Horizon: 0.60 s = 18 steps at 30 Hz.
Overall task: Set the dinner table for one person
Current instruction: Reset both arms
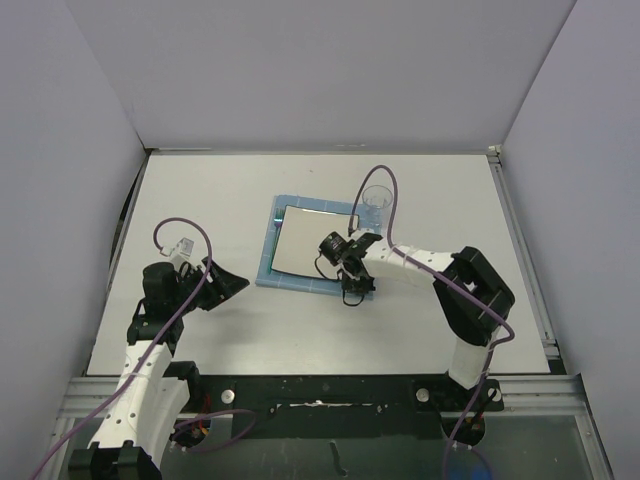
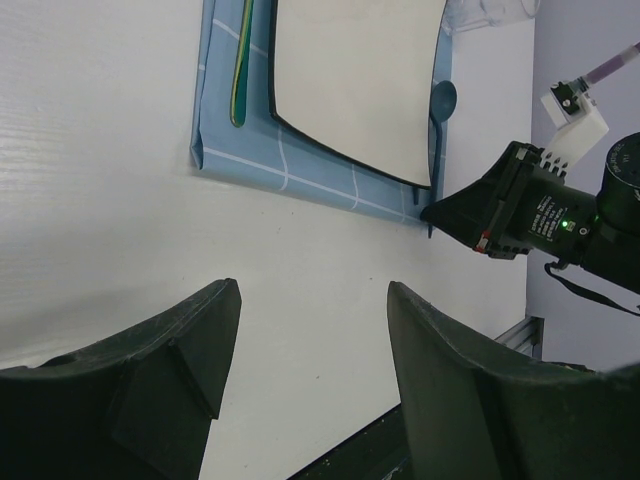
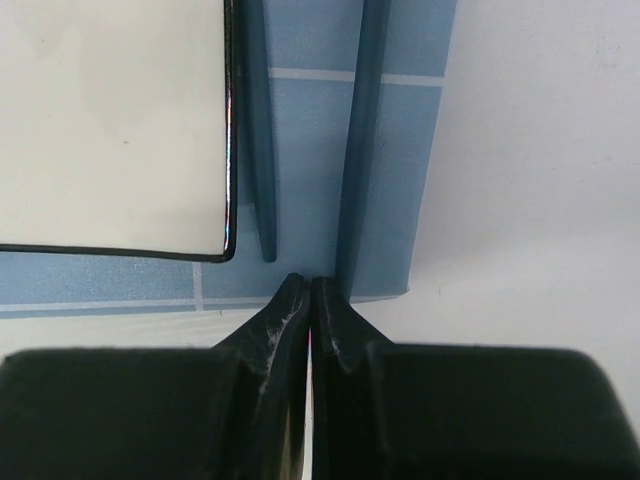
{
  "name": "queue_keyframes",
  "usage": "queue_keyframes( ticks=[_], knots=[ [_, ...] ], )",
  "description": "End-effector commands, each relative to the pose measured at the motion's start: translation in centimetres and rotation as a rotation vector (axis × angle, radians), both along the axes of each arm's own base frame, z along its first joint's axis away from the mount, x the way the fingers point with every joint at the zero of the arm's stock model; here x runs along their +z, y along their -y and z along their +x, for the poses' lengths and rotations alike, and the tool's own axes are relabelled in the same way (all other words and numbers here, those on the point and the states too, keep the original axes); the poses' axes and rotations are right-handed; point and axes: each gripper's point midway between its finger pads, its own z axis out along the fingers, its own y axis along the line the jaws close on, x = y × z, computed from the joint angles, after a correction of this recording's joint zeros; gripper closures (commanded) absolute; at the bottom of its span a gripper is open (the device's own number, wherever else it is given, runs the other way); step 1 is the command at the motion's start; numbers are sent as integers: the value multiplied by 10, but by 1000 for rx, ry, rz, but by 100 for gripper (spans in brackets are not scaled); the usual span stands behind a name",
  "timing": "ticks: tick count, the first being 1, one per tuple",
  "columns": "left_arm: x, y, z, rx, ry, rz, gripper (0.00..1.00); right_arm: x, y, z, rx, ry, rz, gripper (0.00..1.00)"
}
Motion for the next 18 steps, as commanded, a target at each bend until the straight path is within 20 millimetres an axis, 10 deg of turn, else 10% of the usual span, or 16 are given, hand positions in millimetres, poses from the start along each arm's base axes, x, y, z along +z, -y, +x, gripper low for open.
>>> queue_keyframes(
  ticks=[1, 9, 14, 18],
  knots=[
    [16, 4, 4, -26, 71, -7, 41, 31, -4, 10, 9, 92, 61, 100],
    [19, 4, 3, -27, 80, -10, 41, 81, -40, 22, 181, 229, 271, 98],
    [21, 4, 2, -26, 86, -13, 41, 121, -22, 21, 202, 328, 236, 60],
    [23, 5, 4, -27, 97, -19, 41, 130, 3, 15, 182, 373, 183, 51]
  ],
)
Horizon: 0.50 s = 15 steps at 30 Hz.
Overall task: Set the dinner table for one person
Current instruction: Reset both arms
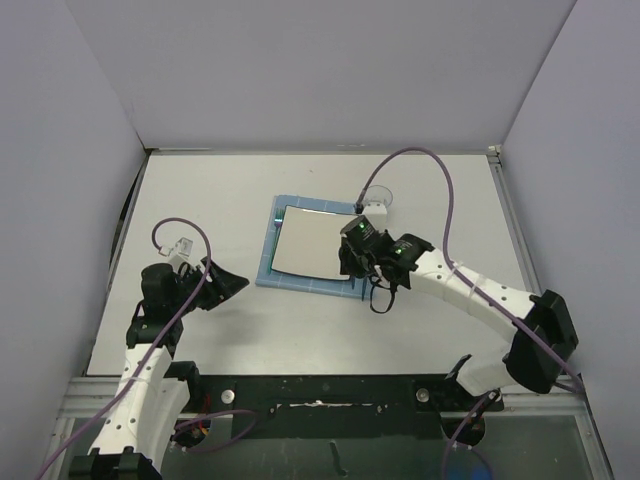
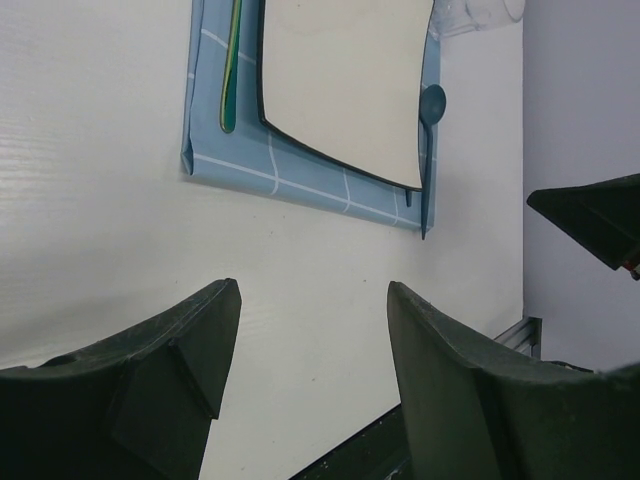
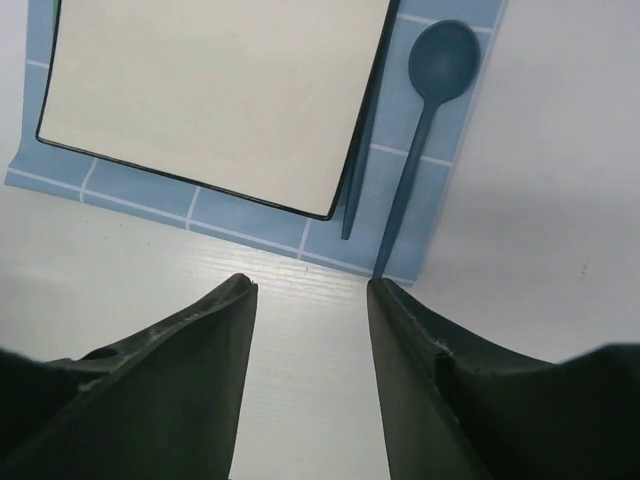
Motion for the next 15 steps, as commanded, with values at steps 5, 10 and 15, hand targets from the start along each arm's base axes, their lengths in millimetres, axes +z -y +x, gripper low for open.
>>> queue_keyframes(
  ticks=[5, 10, 15],
  knots=[
    [17, 5, 3, -35, 70, -16, 41, 19, 37, -8, -35, 120, -30, 33],
    [15, 6, 2, -35, 68, -21, 41, 10, 30, -15, -10, 104, 18, 31],
    [15, 5, 3, -35, 73, -16, 41, 11, 39, -12, -32, 89, -57, 25]
  ],
)
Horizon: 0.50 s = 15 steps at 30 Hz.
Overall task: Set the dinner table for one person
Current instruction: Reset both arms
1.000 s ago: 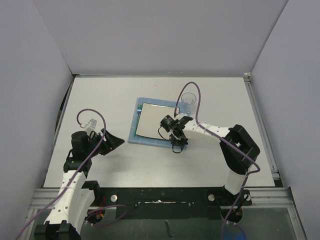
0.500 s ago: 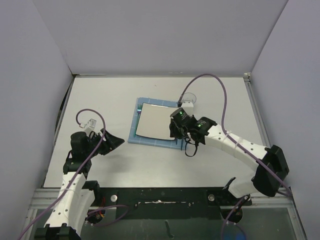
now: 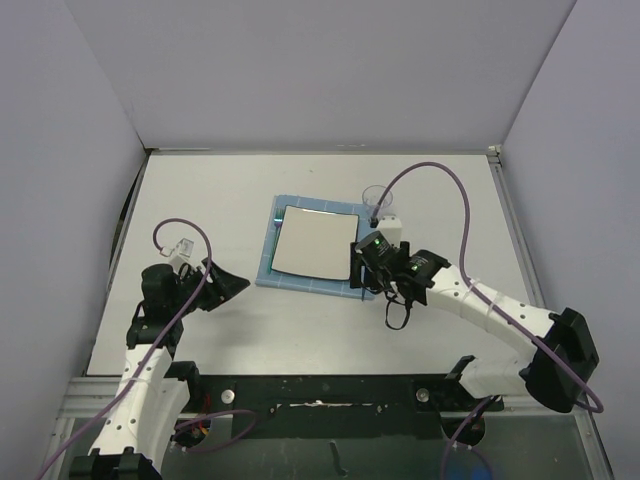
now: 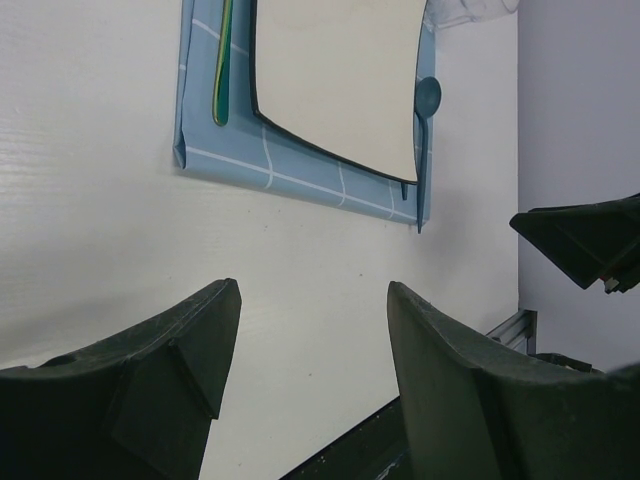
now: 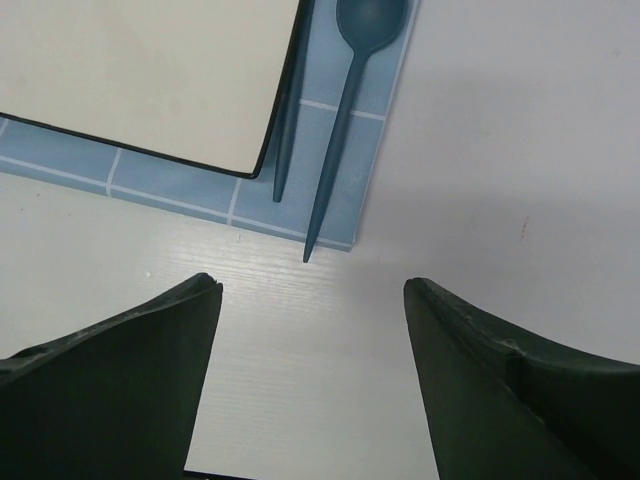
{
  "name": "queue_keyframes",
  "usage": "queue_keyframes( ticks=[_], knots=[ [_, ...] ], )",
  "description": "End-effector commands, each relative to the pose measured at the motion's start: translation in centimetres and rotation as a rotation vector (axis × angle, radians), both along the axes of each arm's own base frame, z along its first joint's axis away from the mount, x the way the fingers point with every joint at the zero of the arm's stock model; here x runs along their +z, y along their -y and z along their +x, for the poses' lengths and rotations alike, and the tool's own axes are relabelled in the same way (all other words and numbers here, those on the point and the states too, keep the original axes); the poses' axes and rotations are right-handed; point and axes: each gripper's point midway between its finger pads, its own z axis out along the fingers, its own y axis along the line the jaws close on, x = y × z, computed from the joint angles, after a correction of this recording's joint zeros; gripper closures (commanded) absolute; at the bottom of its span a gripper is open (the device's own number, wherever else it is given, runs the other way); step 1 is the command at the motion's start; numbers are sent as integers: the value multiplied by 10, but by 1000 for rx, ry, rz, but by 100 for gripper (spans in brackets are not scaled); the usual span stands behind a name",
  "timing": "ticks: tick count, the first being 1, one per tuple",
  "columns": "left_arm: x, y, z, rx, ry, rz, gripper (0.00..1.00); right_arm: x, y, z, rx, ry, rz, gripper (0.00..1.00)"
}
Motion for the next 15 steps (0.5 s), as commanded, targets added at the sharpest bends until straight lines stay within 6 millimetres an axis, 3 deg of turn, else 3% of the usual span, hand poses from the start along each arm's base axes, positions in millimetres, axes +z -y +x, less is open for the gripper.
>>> queue_keyframes(
  ticks=[1, 10, 15],
  knots=[
    [15, 2, 6, -16, 75, -2, 41, 22, 2, 14, -32, 63, -26, 20],
    [14, 1, 9, -13, 81, 5, 41, 39, 18, 21, -72, 114, -101, 18],
    [15, 0, 10, -12, 83, 10, 41, 50, 37, 25, -137, 159, -120, 19]
  ],
)
